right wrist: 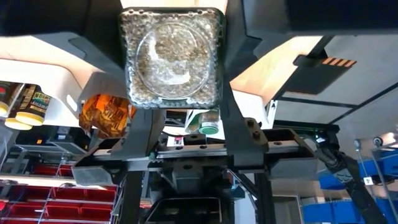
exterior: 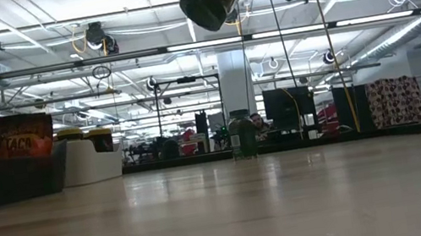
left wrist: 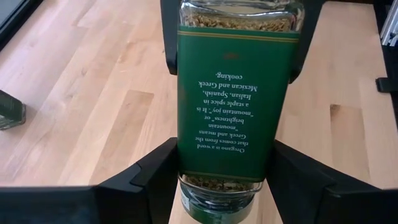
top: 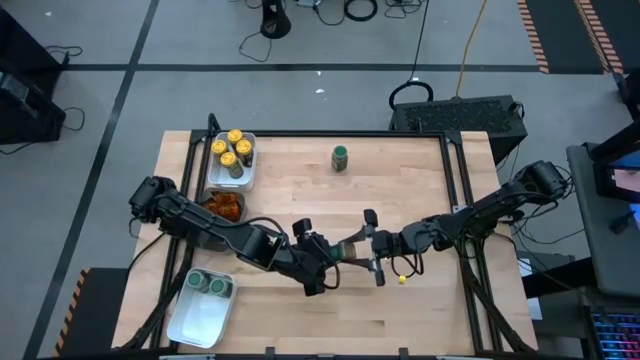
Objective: Sort spices by type
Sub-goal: Put the right green seasoning bottle into the bottom white bin
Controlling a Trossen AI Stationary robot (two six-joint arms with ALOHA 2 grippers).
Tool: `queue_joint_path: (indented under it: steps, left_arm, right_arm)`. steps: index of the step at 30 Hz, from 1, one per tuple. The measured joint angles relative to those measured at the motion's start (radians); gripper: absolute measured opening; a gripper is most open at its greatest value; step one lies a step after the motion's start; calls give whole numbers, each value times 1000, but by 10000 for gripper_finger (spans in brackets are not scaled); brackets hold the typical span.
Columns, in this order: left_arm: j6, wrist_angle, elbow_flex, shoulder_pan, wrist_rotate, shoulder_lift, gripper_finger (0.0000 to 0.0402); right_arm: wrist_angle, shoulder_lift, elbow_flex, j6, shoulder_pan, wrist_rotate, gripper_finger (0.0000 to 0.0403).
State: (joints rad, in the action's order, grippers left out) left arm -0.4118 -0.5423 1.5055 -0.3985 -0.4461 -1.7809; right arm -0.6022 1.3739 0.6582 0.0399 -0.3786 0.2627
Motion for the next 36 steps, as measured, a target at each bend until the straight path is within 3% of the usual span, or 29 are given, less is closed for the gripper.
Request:
queue_joint_path:
  steps: [4, 15, 21, 26, 30, 36]
  left_arm:
    - [0, 16, 0, 0, 23, 0, 228]
    - [43, -57, 2, 0, 104, 22, 319]
    - [28, -169, -2, -23, -30, 109, 322]
    - [-29, -171, -83, -80, -147, 211, 323]
    - [-77, 67, -243, -131, -214, 281, 322]
    - [149, 840, -520, -183, -213, 265, 322]
  right_arm:
    - [-1, -1, 0, 3, -1, -4, 164]
    - [25, -27, 0, -41, -1, -13, 172]
    - [24, -45, 0, -68, 0, -29, 167]
    - [-12, -76, -26, -80, -2, -38, 173]
    - [-199, -123, -116, -83, -2, -91, 171]
    - [-627, -142, -256, -39, -3, -142, 173]
